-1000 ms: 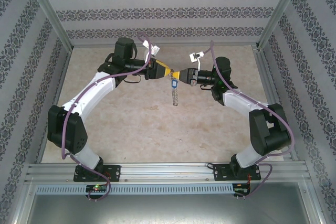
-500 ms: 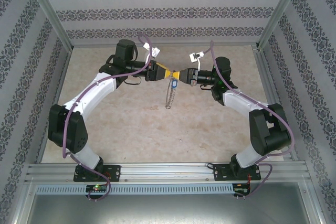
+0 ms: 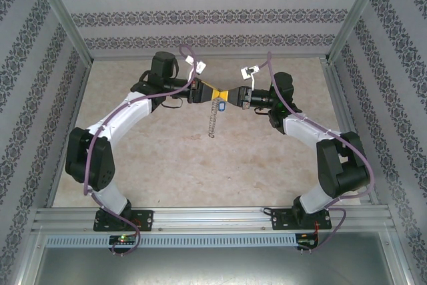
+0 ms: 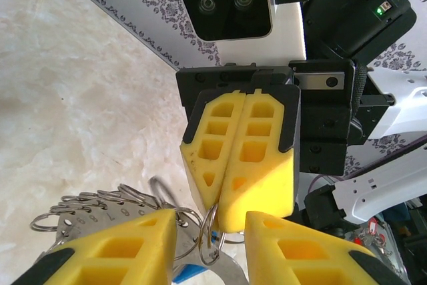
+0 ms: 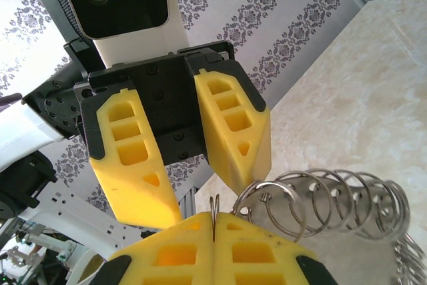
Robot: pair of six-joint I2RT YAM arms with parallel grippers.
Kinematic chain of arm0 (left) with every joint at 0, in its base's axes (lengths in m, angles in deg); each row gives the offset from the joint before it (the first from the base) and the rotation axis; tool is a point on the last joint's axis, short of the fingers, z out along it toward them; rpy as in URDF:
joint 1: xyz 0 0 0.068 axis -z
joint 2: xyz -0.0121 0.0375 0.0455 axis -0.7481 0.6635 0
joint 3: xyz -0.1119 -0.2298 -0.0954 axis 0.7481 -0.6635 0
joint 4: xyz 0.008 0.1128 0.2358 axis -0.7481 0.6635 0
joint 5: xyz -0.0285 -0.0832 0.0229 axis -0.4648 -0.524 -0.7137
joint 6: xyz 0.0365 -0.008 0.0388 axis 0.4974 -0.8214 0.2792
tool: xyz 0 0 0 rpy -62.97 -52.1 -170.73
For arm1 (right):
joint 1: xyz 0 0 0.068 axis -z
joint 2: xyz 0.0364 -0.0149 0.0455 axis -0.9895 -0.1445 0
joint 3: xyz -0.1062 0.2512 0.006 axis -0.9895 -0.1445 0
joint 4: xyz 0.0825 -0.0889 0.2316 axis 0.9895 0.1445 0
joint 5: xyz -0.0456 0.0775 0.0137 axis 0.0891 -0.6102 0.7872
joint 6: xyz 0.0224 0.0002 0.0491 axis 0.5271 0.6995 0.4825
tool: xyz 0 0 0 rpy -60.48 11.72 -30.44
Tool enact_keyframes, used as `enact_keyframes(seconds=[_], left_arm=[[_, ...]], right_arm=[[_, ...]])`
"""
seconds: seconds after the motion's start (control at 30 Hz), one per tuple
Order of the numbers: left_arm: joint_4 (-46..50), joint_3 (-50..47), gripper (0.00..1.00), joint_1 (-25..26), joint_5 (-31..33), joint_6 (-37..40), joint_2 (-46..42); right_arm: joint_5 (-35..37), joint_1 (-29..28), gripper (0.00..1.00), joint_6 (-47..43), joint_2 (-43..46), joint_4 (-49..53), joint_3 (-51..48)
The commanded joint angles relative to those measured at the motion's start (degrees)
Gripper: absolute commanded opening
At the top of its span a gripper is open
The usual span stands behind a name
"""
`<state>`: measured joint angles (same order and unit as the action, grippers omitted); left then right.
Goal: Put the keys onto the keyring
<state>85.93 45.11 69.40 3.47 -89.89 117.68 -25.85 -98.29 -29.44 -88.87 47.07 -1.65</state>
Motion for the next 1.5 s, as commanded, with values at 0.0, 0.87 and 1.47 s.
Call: enact_keyframes(seconds=[0.0,0.87,1.47], left_arm=[[-3.48,-0.83,0.32,0.60,-1.68,-1.40,0.56],[-8.29,-2.51,0.00,1.85,-1.48,-3.66,-0.56],[-14.83,-2.86,0.00,1.83,-1.29,-7.40,-7.40]], right_arm=[[0.20,0.32,0.00,-1.21,0.39,-2.42,1.67],[2.31,3.07,0.41,-0.26,3.60,-2.96,-1.02],[15.28,3.35,0.51,-5.93,21.48,-2.27,-18.27]])
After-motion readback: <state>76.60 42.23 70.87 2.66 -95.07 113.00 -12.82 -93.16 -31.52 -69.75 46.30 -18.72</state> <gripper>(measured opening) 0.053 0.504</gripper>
